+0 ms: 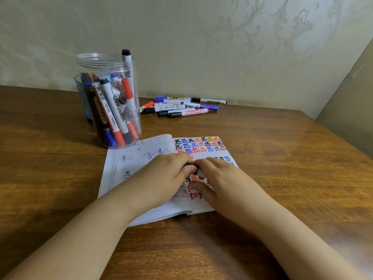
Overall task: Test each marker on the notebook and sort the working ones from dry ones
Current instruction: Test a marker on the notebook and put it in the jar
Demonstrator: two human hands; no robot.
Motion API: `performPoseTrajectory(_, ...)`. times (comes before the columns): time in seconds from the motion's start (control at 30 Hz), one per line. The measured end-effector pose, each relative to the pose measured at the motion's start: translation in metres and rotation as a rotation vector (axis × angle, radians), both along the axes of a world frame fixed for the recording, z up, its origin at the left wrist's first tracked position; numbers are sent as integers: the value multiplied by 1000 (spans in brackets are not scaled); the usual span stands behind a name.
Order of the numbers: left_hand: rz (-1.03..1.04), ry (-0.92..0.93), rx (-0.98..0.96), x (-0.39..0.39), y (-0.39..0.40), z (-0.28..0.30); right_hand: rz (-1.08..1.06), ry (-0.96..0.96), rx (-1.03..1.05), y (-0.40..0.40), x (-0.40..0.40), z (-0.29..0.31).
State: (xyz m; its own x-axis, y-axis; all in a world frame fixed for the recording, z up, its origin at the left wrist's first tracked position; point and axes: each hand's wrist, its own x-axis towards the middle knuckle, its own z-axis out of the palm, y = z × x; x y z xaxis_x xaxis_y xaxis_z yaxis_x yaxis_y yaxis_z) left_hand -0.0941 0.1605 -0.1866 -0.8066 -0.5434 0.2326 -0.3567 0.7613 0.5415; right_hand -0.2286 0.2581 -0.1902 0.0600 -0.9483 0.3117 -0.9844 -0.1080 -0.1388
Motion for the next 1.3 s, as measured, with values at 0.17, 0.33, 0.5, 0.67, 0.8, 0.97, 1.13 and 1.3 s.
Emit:
performPoseTrajectory(0.17, -20, -42, 27, 3, -1, 2, 9, 138, -13, -6, 0, -9)
performPoseTrajectory(0.33, -71, -56, 114, 7, 0, 3, 6, 162, -97, -5, 1, -10)
performPoseTrajectory(0.5, -87, -70, 124, 8, -5, -1, 38, 185, -97, -5, -1, -10)
performPoseTrajectory(0.67, -82, -88, 162, 7, -5, -1, 39, 176, -98, -6, 0, -10)
performPoseTrajectory(0.8, -81, -79, 172, 6, -6, -1, 41, 137, -86, -8, 0, -10)
performPoseTrajectory(0.97, 13, -39, 194, 6, -5, 2, 3, 243, -172, -3, -6, -3)
performPoseTrajectory(1.13, 22, -30, 82, 8, -3, 6, -63, 105, -57, -1, -6, 5)
performPoseTrajectory(1.3, -20, -48, 42, 5, 0, 2, -1, 70, -73, 0, -7, 1)
